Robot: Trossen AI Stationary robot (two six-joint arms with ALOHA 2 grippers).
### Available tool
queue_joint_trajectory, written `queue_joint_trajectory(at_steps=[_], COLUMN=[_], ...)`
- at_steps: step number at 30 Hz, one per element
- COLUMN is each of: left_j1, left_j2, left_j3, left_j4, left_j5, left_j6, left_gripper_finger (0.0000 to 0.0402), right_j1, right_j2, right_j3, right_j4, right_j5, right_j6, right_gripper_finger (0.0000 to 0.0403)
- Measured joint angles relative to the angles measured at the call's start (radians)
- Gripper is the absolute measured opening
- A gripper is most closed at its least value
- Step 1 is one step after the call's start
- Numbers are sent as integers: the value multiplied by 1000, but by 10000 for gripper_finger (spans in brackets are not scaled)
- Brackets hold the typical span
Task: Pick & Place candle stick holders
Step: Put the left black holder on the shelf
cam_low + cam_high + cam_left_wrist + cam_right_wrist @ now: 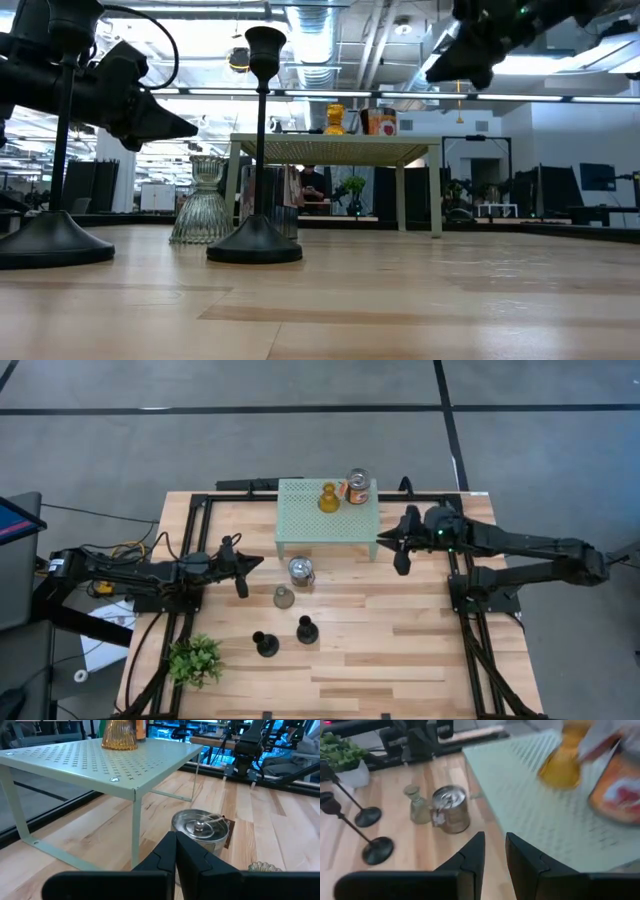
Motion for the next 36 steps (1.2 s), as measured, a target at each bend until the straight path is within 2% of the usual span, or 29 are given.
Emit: queue_joint_trajectory(at_steps=[5,11,14,19,23,26,33,36], left_j1=[0,0,0,0,0,0,0,0], left_j2=[0,0,0,0,-1,-1,-1,-1], left_j3=[0,0,0,0,0,0,0,0], left_j4=[20,27,30,50,113,153,161,164], left_j5=[13,132,173,176,176,176,178,241], left_j6=[5,8,11,11,11,8,11,11], left_gripper_finger=[8,8,8,8,8,8,8,8], right_j1=[27,66,77,84,82,87,92,93], right_j2=[68,172,233,330,384,396,370,342], right_j3=[-10,-10,-11,-11,-11,-11,-10,-10], right_j4=[-5,-2,38,158,190,206,241,228], right_j5=[0,0,0,-3,-118,-151,-152,-156], right_j6=[60,60,60,64,42,15,-4,20], right_gripper_finger=[69,69,69,69,69,69,69,69])
